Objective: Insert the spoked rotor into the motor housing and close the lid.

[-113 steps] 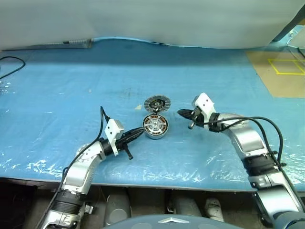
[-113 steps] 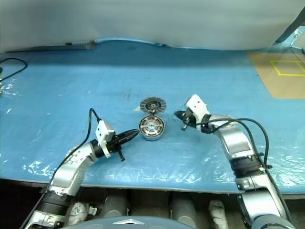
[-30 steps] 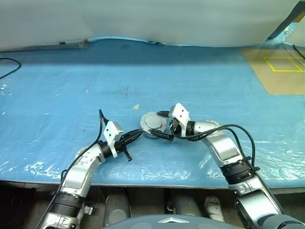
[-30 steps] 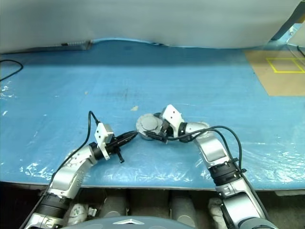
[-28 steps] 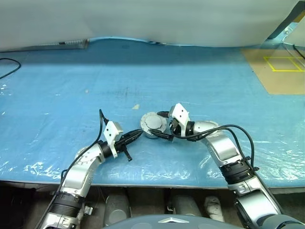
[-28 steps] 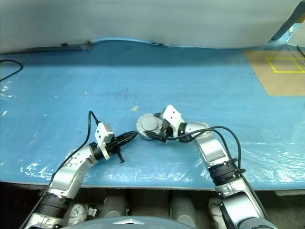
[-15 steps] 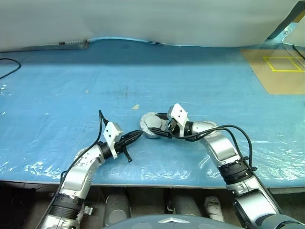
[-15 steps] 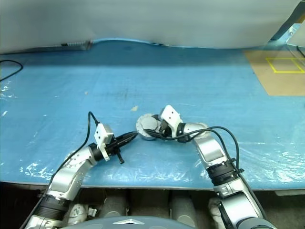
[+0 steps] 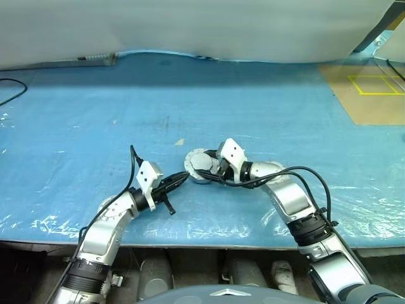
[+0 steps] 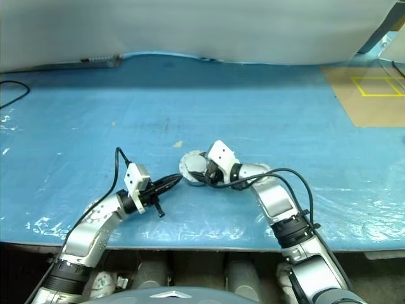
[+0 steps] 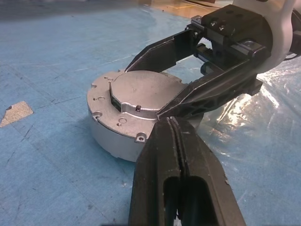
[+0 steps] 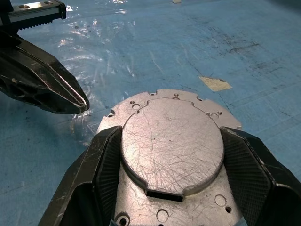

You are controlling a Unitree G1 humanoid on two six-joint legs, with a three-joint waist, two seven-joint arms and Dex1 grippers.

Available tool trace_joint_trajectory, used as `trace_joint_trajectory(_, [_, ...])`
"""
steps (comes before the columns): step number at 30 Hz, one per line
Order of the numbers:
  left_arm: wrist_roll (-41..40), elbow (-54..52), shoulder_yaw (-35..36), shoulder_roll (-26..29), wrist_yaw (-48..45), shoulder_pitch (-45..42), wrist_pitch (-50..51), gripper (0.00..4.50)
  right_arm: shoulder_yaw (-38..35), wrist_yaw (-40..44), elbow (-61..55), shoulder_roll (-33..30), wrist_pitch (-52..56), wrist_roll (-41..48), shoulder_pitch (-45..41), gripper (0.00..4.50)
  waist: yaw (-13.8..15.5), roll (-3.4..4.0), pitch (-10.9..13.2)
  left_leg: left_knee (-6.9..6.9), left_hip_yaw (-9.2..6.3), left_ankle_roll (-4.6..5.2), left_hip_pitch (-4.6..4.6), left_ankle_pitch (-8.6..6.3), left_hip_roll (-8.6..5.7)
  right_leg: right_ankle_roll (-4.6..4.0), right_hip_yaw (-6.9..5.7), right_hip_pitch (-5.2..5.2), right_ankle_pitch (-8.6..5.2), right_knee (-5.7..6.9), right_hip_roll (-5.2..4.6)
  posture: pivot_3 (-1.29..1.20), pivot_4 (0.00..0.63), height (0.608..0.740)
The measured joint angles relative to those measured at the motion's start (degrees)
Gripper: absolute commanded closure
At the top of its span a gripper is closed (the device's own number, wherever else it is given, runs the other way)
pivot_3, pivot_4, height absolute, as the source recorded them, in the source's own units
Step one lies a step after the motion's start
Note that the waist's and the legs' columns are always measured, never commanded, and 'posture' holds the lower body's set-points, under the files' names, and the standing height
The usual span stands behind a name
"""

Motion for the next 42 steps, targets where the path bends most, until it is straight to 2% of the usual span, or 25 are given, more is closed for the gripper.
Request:
trace_joint_trajectory(10, [0.00,-0.02,0.36,-0.14,1.16,-0.16,0.34,4.50,0.86,-0.14,-0.09,-0.39,0.00,-0.52,-0.32,1.57,-0.03,0.02,-0.03,-0.01,0.00,0.00,0.08,0.00,0.00,0.00,0.02,0.08,0.00,0.00,0.00,0.00,0.150,0.740])
trace_joint_trajectory(14, [-1.40,-1.12,3.29,-0.80,6.59,-1.10,6.88,4.50,0.98,0.00,-0.07,-0.42,0.01,-0.52,-0.39,1.57,-0.15,0.01,-0.04,-0.01,0.00,-0.01,0.06,0.00,-0.01,0.00,0.04,0.10,0.00,0.00,0.01,0.00,0.150,0.740])
trace_joint_trajectory(19, [-12.10,-2.97,10.23,-1.24,10.99,-2.21,20.39,4.50,0.79,0.24,0.16,-0.44,0.05,-0.48,-0.52,1.57,-0.08,0.02,-0.05,-0.02,0.00,-0.01,0.08,0.00,-0.05,0.00,0.03,0.10,0.00,-0.03,0.01,0.00,0.150,0.740])
trace_joint_trajectory(23, [-21.65,-3.17,14.96,-2.76,17.04,-7.18,33.54,4.50,0.68,0.12,0.45,-0.40,0.05,-0.48,-0.51,1.57,0.00,0.02,-0.05,0.04,-0.01,-0.01,0.11,0.00,-0.06,0.00,0.03,0.17,0.00,0.01,0.00,0.00,0.150,0.740])
trace_joint_trajectory(29, [-29.20,-3.28,16.16,-5.88,19.53,-9.25,42.12,4.50,0.85,0.12,0.88,-0.21,-0.34,-0.48,-0.50,1.57,-0.13,0.00,-0.05,-0.12,0.00,-0.01,0.05,0.00,-0.07,0.01,0.04,0.23,-0.01,-0.10,0.02,0.00,0.150,0.740])
trace_joint_trajectory(42, [-25.89,0.91,12.51,-4.46,17.17,-9.44,43.65,4.50,0.85,-0.24,2.53,0.53,-0.91,-0.50,-0.71,1.57,-0.12,0.00,-0.06,-0.37,-0.01,0.19,0.82,-0.13,-0.11,0.48,0.05,0.86,-0.29,-0.33,0.01,0.00,0.150,0.740])
